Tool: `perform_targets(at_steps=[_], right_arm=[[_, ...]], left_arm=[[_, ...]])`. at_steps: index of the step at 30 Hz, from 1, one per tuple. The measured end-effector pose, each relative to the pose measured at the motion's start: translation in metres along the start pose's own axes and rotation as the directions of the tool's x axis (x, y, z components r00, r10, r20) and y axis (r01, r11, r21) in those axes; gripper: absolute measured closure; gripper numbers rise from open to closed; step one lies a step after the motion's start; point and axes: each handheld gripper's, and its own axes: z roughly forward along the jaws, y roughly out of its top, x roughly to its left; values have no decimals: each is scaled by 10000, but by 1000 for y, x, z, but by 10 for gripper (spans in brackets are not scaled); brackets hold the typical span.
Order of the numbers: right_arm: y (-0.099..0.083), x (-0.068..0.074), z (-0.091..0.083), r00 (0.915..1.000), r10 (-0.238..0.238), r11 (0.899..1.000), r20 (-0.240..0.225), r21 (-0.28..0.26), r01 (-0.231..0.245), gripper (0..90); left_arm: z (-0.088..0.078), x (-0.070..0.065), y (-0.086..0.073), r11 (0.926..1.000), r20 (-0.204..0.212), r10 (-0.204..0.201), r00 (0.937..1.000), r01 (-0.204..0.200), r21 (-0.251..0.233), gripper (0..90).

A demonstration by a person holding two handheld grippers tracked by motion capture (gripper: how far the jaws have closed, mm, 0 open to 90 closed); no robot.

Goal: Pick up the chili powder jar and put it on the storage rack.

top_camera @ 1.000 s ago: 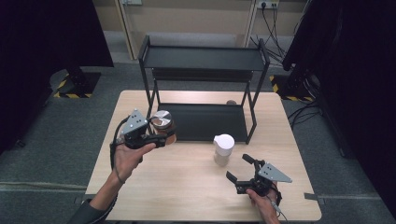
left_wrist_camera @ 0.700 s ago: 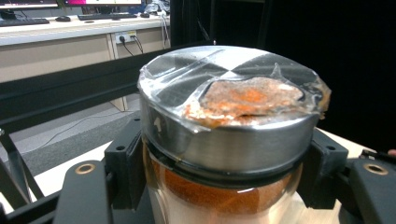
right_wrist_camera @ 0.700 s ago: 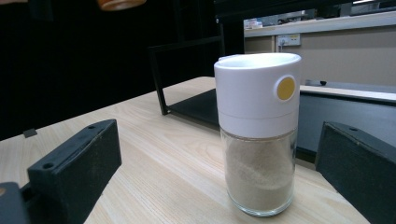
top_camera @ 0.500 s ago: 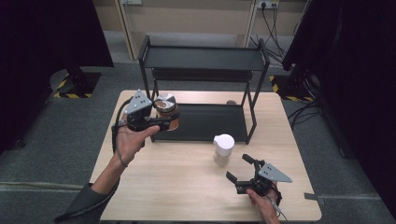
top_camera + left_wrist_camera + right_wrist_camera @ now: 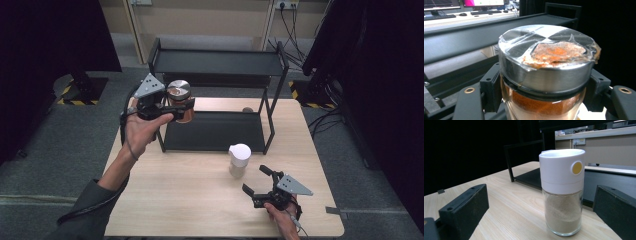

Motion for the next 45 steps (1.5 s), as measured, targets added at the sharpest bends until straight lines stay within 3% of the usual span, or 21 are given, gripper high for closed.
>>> perform_targets(at_steps=[21, 34, 35, 36, 45], right_arm=[[0, 0, 0, 10000, 20, 10000, -58, 20, -19, 7], [0, -1, 0, 9999, 15, 10000, -130, 12, -15, 7], [0, -1, 0, 9999, 16, 10000, -142, 7, -16, 7], [0, -1, 0, 9999, 21, 10000, -148, 7, -21, 7], [0, -1, 0, 9998, 41, 10000, -190, -8, -41, 7]], left_arm=[[15, 11, 57, 9998, -805, -210, 9965, 214, 41, 307], [37, 9, 89, 9998, -1376, -153, 9904, 172, 130, 307], [40, 13, 88, 10000, -1343, 41, 9909, -41, 9, 308], [42, 10, 90, 9995, -1486, -302, 9884, 312, 40, 307], [59, 16, 92, 9987, -2124, -518, 9758, 498, -148, 308]])
